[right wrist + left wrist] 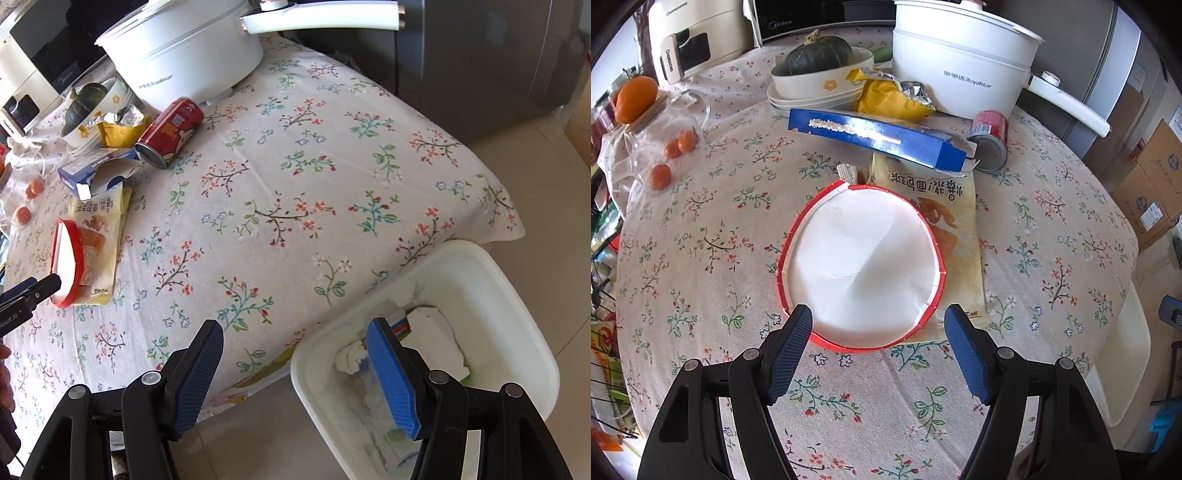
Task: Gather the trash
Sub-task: 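Move the left tool to the red-rimmed paper bowl and grasp its rim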
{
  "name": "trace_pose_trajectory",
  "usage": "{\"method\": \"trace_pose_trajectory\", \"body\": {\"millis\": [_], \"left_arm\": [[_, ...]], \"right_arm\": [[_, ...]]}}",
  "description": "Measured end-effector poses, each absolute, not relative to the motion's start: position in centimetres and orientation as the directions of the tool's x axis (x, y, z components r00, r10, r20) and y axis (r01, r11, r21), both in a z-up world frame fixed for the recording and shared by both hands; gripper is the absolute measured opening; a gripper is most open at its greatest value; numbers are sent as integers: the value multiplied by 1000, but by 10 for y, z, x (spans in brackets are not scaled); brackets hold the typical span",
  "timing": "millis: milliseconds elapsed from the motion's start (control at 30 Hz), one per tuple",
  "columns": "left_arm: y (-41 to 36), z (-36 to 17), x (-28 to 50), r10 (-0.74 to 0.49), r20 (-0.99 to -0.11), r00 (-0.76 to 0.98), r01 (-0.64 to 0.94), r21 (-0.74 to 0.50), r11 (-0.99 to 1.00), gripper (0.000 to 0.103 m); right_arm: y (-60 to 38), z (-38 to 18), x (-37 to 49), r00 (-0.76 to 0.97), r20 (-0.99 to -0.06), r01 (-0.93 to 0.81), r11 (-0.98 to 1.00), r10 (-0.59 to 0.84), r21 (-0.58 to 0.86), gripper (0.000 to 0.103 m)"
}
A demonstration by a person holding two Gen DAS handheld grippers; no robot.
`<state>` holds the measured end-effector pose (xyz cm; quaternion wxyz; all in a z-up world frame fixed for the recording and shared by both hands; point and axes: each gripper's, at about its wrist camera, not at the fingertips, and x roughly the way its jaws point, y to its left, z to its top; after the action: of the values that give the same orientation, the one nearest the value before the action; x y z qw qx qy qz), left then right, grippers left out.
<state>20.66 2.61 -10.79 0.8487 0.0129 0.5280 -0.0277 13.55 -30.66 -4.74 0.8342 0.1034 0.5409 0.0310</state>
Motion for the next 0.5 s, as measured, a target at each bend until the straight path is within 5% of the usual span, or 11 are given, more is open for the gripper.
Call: {"method": "trace_pose_trajectory", "body": {"millis": [367,500], "left_arm": [[17,-136,214,55,-910,411,101,106,989,75],[22,-129,212,51,-907,417,100,102,990,64]], "right_arm": [[-278,-54,146,390,-902,13,979,182,203,70],[-274,-55,148,390,-902,14,978,188,210,69]]}}
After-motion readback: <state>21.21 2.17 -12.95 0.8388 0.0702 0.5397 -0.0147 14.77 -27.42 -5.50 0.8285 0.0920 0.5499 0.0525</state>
